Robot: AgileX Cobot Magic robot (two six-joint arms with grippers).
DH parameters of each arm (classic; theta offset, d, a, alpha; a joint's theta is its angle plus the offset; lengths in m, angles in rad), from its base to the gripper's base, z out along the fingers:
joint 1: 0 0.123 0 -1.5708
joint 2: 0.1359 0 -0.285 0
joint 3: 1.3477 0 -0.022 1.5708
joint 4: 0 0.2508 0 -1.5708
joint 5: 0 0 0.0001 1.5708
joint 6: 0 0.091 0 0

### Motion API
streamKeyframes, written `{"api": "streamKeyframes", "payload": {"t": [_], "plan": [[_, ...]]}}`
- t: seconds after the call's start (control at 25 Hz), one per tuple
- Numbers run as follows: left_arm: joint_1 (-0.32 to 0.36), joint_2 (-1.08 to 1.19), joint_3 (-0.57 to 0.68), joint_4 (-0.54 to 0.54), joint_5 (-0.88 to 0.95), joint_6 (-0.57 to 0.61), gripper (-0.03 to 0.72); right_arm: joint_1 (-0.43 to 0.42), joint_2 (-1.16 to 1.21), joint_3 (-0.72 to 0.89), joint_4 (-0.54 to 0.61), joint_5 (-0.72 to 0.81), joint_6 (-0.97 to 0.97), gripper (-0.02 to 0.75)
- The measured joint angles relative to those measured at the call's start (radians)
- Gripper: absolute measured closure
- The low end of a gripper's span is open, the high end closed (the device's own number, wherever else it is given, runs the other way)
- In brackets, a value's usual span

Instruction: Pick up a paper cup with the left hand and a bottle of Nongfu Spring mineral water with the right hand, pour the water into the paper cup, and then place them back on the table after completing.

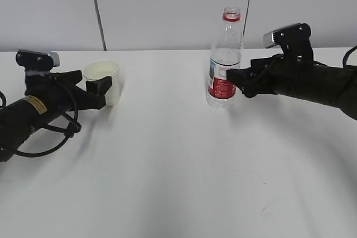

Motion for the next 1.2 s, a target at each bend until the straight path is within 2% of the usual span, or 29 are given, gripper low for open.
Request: {"api": "streamKeyframes", "payload": {"t": [0.24, 0.72, 1.2], "plan": [[0.000, -0.030, 0.000, 0.003, 0.006, -0.007, 0.156, 0.000, -0.052, 0.000, 0.000, 0.100, 0.000, 0.164], [0.000, -0.149, 0.002, 0.015, 0.044, -0.020, 0.156, 0.000, -0.158, 0.005, -0.011, 0.152, 0.034, 0.164], [0.000, -0.397, 0.001, -0.004, 0.325, -0.020, 0.160, 0.000, -0.231, -0.101, -0.016, 0.185, 0.086, 0.164]]}}
